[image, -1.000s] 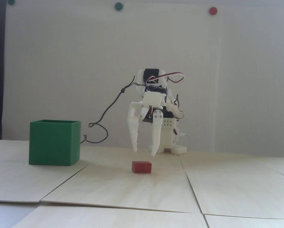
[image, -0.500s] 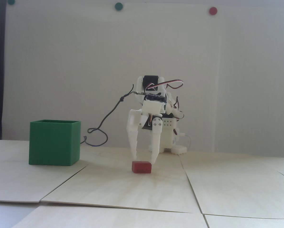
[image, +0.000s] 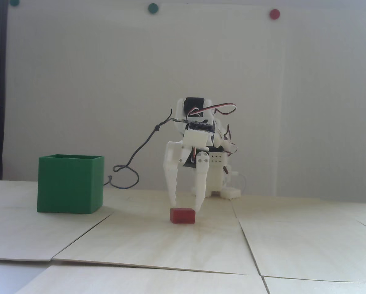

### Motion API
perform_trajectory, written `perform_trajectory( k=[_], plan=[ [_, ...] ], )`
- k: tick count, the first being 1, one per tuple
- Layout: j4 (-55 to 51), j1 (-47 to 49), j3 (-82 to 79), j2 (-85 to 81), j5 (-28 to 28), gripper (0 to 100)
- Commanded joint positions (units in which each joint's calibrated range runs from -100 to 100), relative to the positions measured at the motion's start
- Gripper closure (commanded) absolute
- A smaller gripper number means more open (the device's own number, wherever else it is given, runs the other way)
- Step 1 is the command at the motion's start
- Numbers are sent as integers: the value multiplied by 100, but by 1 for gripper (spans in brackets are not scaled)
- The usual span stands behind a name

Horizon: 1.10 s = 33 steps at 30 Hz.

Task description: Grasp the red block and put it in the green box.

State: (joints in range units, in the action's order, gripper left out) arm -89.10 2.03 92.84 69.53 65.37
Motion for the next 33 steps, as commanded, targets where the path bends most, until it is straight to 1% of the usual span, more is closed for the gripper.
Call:
perform_trajectory(
  k=[1,5,10,33],
  plan=[
    [107,11,406,-222,1,84],
    [6,43,397,-222,37,83],
    [-53,67,406,-222,43,74],
    [-86,220,379,-135,6,75]
  ],
)
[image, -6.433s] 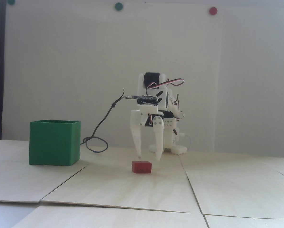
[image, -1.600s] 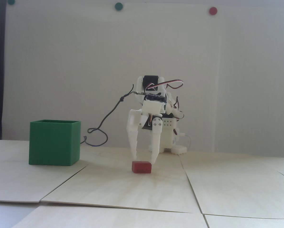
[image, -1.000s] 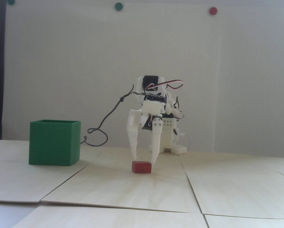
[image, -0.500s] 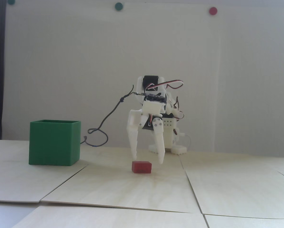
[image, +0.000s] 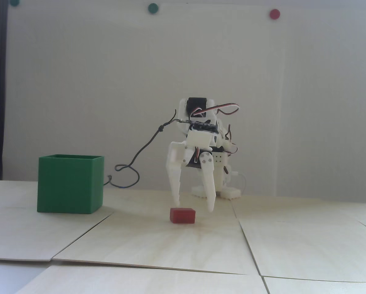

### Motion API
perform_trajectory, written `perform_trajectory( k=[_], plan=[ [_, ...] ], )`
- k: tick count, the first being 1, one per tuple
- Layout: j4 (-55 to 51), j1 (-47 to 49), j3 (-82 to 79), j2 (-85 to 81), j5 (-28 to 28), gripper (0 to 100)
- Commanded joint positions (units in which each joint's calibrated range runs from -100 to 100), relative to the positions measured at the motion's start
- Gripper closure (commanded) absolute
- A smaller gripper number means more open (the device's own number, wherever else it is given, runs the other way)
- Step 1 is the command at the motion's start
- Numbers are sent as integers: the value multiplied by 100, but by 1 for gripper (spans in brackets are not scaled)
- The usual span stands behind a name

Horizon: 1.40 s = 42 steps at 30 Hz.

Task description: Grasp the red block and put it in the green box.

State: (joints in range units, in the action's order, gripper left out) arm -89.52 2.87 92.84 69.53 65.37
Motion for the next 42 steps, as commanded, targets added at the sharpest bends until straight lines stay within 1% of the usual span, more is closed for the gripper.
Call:
perform_trajectory(
  k=[1,18,42],
  plan=[
    [-45,136,388,-135,6,75],
    [23,-210,415,-135,6,75],
    [23,-307,379,-119,1,75]
  ],
)
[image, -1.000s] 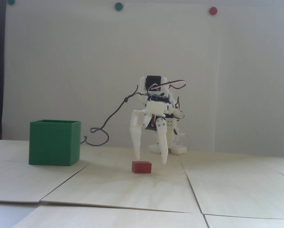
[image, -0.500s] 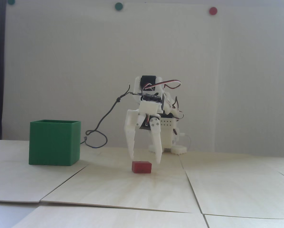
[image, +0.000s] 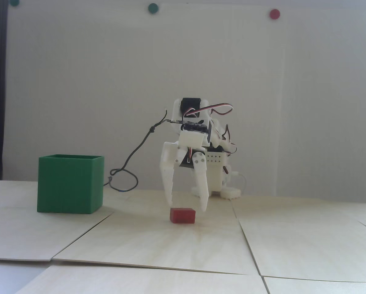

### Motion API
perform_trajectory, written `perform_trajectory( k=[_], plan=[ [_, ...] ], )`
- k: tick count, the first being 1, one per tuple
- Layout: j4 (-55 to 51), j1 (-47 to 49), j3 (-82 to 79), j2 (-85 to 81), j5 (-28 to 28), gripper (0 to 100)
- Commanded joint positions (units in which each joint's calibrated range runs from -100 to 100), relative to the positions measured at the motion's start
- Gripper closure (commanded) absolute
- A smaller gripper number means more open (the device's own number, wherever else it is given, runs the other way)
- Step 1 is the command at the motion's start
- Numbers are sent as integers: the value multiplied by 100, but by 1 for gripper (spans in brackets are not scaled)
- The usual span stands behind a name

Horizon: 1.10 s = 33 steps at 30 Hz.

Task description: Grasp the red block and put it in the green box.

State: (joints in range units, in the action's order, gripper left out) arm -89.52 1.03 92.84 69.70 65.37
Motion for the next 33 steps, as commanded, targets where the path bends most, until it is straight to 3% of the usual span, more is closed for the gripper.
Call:
perform_trajectory(
  k=[1,28,30,33],
  plan=[
    [23,-131,379,-136,1,75],
    [31,-107,432,369,6,75],
    [31,-107,432,369,17,80],
    [31,-99,432,377,11,94]
  ],
)
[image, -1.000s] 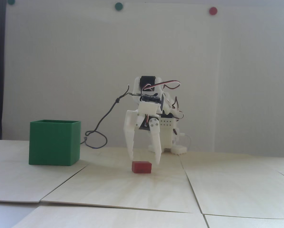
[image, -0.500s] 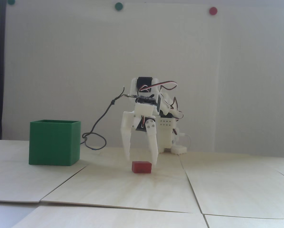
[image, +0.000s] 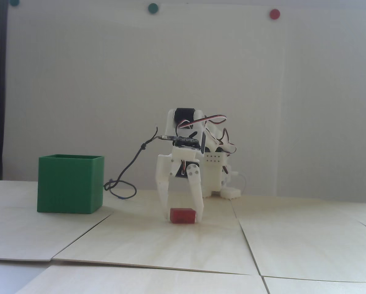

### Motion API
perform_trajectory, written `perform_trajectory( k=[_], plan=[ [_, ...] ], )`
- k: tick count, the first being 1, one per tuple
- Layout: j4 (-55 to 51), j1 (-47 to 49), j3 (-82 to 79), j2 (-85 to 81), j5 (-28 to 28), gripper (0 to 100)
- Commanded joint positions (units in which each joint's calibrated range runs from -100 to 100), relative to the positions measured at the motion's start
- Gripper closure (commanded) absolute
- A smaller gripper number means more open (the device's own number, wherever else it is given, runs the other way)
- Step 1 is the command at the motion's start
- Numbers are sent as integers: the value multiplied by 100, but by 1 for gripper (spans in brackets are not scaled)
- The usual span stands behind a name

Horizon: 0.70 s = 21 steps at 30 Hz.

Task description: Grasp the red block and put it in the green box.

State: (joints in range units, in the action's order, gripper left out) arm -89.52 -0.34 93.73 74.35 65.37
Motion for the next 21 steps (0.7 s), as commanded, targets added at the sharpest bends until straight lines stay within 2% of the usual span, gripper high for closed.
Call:
perform_trajectory(
  k=[1,11,16,21],
  plan=[
    [31,63,343,-88,1,99],
    [31,103,343,-427,-4,98],
    [14,-114,-3,-2227,-176,98],
    [31,-380,-1175,-3728,-473,98]
  ],
)
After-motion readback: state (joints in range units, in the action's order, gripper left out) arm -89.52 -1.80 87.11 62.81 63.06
